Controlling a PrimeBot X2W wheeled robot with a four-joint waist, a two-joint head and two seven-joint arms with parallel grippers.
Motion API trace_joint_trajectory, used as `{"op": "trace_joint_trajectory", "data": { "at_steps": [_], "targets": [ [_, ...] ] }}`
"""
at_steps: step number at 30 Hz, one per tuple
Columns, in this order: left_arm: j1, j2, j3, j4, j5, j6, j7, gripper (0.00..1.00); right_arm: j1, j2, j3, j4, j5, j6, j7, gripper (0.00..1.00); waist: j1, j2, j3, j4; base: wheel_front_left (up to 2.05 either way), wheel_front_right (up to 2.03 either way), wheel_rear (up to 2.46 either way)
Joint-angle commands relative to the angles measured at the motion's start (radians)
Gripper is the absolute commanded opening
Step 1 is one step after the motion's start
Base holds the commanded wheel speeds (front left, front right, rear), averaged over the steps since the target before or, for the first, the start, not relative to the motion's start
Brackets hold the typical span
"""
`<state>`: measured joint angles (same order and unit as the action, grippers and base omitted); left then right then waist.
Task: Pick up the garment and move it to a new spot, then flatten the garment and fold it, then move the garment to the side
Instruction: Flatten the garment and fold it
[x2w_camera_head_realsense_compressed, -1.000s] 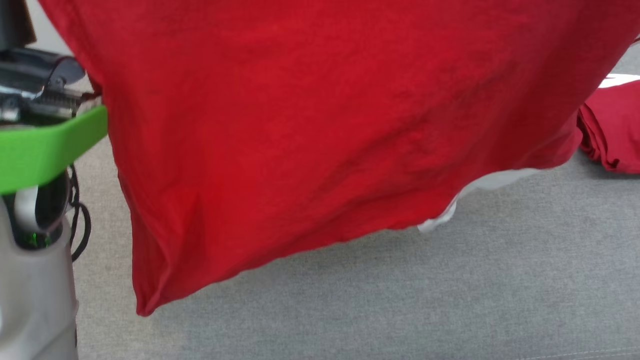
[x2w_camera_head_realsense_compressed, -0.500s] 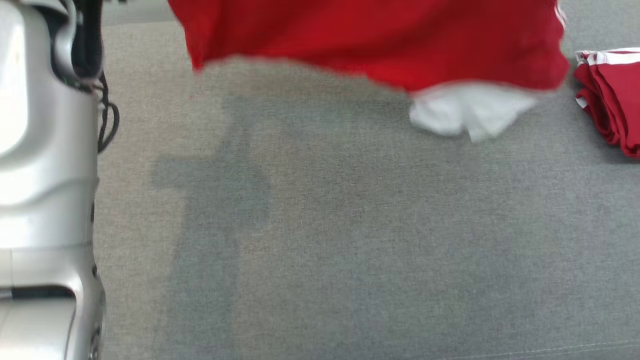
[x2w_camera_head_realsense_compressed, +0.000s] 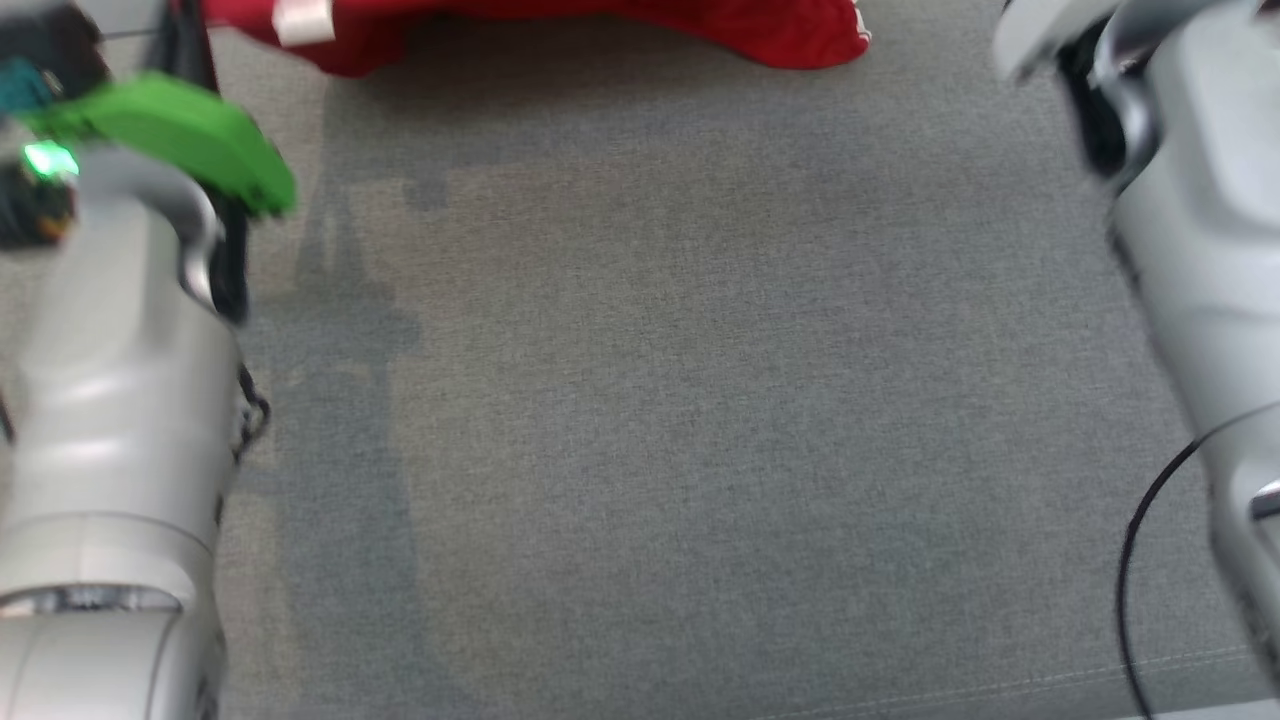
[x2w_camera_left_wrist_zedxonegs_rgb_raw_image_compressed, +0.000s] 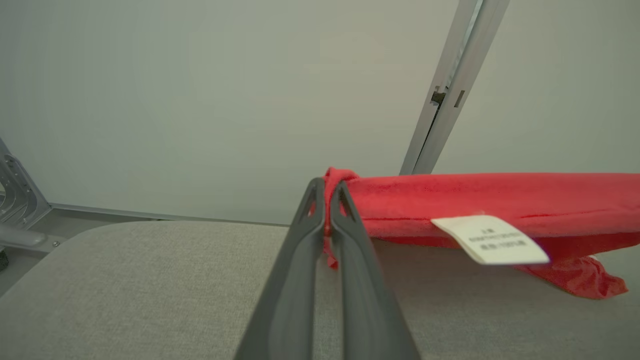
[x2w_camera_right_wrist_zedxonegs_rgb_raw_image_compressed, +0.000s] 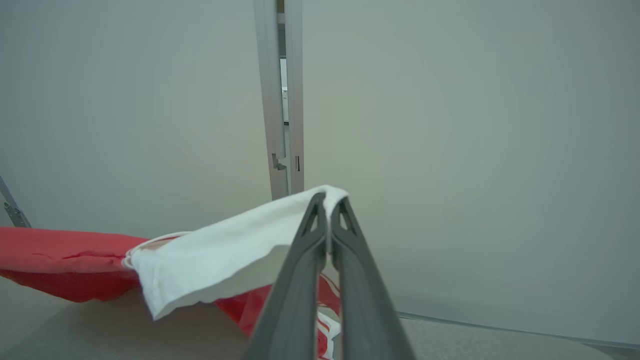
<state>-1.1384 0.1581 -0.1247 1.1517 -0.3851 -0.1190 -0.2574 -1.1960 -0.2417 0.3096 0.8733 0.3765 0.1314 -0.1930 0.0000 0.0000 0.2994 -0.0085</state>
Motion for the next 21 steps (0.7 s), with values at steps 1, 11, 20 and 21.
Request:
{"op": "trace_joint_trajectory", "data": {
  "at_steps": [1,11,20,21],
  "targets": [
    [0.034,-0.012,0.007,0.033,-0.017,0.004,-0.007,0.0,0.043,0.016,0.018,0.038,0.023,-0.002,-0.017,0.0,0.0,0.0,0.012,-0.01,0.0,0.0,0.0],
    [0.284,-0.064,0.03,0.047,-0.057,-0.008,-0.008,0.0,0.341,0.04,0.07,0.056,0.211,-0.002,-0.073,0.0,0.0,0.0,0.021,-0.01,0.0,0.0,0.0],
    [0.643,-0.054,0.115,-0.296,-0.014,0.001,-0.007,0.0,0.803,-0.018,-0.045,-0.344,0.207,-0.002,-0.072,0.0,0.0,0.0,-0.077,-0.02,0.0,0.0,0.0],
    [0.679,-0.052,0.123,-0.33,-0.008,0.006,-0.007,0.0,0.849,-0.018,-0.056,-0.379,0.2,-0.002,-0.073,0.0,0.0,0.0,-0.085,-0.022,0.0,0.0,0.0]
  ]
}}
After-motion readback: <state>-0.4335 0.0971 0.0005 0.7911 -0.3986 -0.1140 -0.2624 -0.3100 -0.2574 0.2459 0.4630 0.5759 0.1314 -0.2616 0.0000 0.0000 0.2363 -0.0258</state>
